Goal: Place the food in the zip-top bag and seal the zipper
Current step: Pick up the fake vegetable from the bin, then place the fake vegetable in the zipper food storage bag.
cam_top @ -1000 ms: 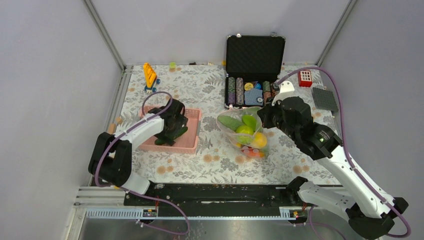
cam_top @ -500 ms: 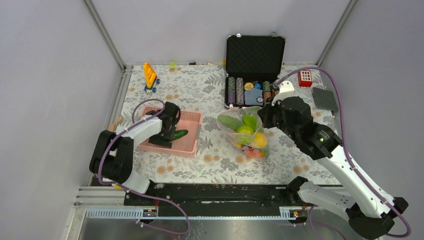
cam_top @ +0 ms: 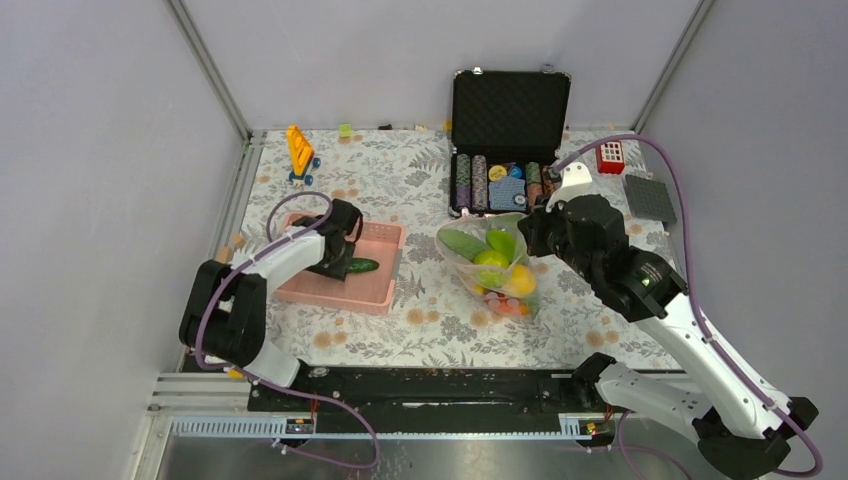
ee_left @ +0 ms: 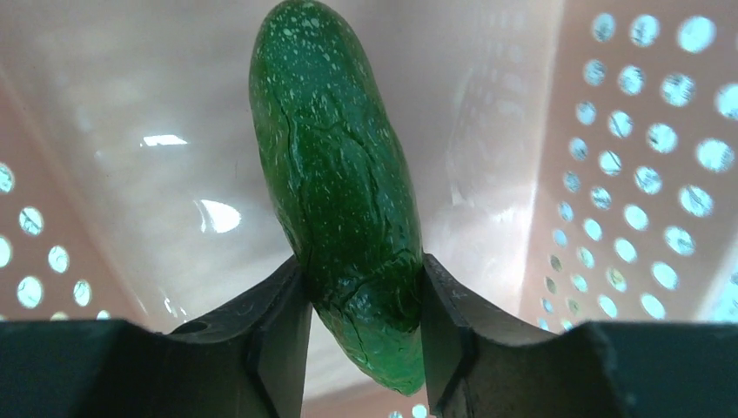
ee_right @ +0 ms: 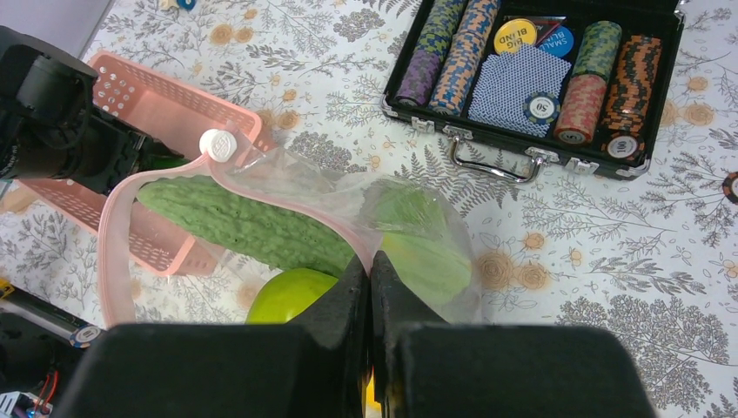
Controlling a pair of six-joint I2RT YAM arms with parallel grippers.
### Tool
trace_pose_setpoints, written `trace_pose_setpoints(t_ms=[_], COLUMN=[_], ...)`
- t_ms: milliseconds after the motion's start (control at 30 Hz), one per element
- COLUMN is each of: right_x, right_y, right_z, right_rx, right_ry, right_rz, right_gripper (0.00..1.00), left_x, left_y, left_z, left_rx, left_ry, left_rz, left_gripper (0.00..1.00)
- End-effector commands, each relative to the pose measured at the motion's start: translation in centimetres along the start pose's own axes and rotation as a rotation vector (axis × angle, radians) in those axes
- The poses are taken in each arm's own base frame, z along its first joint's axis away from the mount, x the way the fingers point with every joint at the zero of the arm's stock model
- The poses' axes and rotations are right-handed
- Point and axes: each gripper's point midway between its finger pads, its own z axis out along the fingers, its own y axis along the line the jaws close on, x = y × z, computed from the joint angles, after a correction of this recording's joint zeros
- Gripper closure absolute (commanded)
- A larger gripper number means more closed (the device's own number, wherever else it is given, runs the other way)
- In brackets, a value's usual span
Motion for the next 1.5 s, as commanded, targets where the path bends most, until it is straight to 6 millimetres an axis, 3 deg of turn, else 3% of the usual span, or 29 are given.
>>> trace_pose_setpoints(t_ms=[0, 100, 267, 400, 500, 633, 767, 900, 1000, 1200, 1467], right_x=[-2.3, -2.3, -2.5, -2.3, -2.2, -2.0, -2.2, -2.6, -2.8, -3.5, -4.1], right_y=[-0.5, -0.3, -0.2, 0.6, 0.7, 1.2, 1.9, 1.9, 1.8, 1.1, 1.0], right_z=[-0.8, -0.8, -1.0, -1.0, -1.0, -1.2, -1.4, -1.5, -1.5, -1.5, -1.8], right_rx=[0.017, 0.009, 0.0, -0.038, -0.038, -0.057, -0.088, -0.088, -0.075, -0.033, -0.039], right_ry=[-0.098, -0.096, -0.103, -0.099, -0.091, -0.069, -0.07, -0.084, -0.09, -0.127, -0.163], right_rz=[0.021, 0.023, 0.036, 0.058, 0.083, 0.129, 0.18, 0.203, 0.217, 0.257, 0.286], right_gripper=[0.98, 0.98, 0.98, 0.98, 0.98, 0.98, 0.97, 0.97, 0.96, 0.95, 0.95], left_x=[-1.6, -2.8, -4.9, -3.3, -2.3, -0.7, 2.5, 6.1, 7.9, 9.7, 13.5], left_y=[-1.7, -2.4, -5.3, -7.8, -9.5, -11.1, -12.1, -12.1, -11.4, -9.5, -9.2], left_z=[-4.1, -7.1, -14.8, -21.7, -27.1, -32.0, -36.0, -38.5, -39.0, -39.8, -37.8], left_rx=[0.129, 0.24, 0.553, 0.892, 1.126, 1.299, 1.385, 1.436, 1.449, 1.448, 1.306], left_ry=[-0.055, -0.116, -0.236, -0.24, -0.221, -0.2, -0.16, -0.111, -0.085, -0.126, -0.166], left_rz=[0.035, 0.07, 0.225, 0.364, 0.371, 0.358, 0.39, 0.453, 0.452, 0.445, 0.435], left_gripper=[1.0, 1.0, 1.0, 1.0, 1.0, 1.0, 1.0, 1.0, 1.0, 1.0, 1.0])
